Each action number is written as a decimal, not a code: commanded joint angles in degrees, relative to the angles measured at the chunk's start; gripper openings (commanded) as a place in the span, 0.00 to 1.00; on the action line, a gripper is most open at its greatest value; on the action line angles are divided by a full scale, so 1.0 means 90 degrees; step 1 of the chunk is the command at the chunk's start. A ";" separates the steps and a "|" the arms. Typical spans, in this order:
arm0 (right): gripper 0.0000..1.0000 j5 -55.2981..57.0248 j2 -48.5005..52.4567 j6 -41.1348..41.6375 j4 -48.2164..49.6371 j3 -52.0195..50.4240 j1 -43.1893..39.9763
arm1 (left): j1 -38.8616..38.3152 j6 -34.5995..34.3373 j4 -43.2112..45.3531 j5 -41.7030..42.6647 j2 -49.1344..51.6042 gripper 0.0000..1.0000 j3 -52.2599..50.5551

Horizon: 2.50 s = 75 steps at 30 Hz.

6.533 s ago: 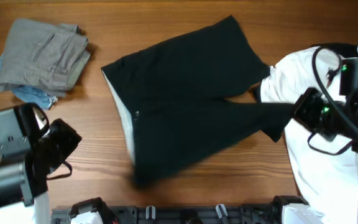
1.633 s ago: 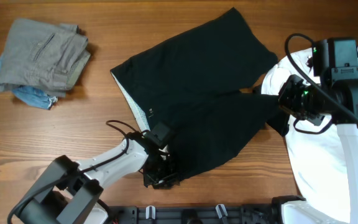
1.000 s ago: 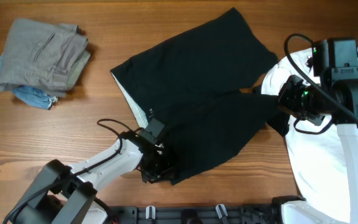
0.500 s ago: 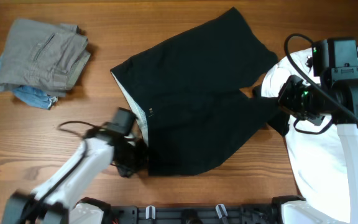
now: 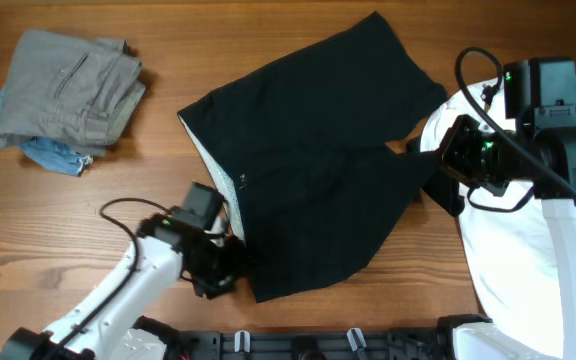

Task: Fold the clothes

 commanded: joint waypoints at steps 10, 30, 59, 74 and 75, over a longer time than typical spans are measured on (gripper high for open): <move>0.12 -0.0039 0.0000 -0.0066 0.0036 0.0078 0.0027 | -0.1008 -0.1212 0.1729 0.0231 0.1090 0.28 -0.0682; 0.24 0.0901 0.0109 -0.0209 -0.0272 -0.1061 0.0027 | 0.3123 0.0838 -0.0508 -0.0903 -0.0486 0.04 0.0328; 0.08 0.0138 0.1260 -0.0185 0.6433 -0.5503 0.0019 | 0.4107 0.1678 -0.1277 -0.1936 -0.0614 0.04 0.0765; 0.12 -0.1064 0.3900 -0.1161 0.8915 -0.4335 0.0019 | 0.5190 0.1700 -0.0772 -0.1095 -0.0614 0.04 0.0767; 0.15 -0.1122 0.3757 -0.1258 0.8633 -0.4182 0.0019 | 0.5190 0.1700 -0.0697 -0.1015 -0.0614 0.04 0.0765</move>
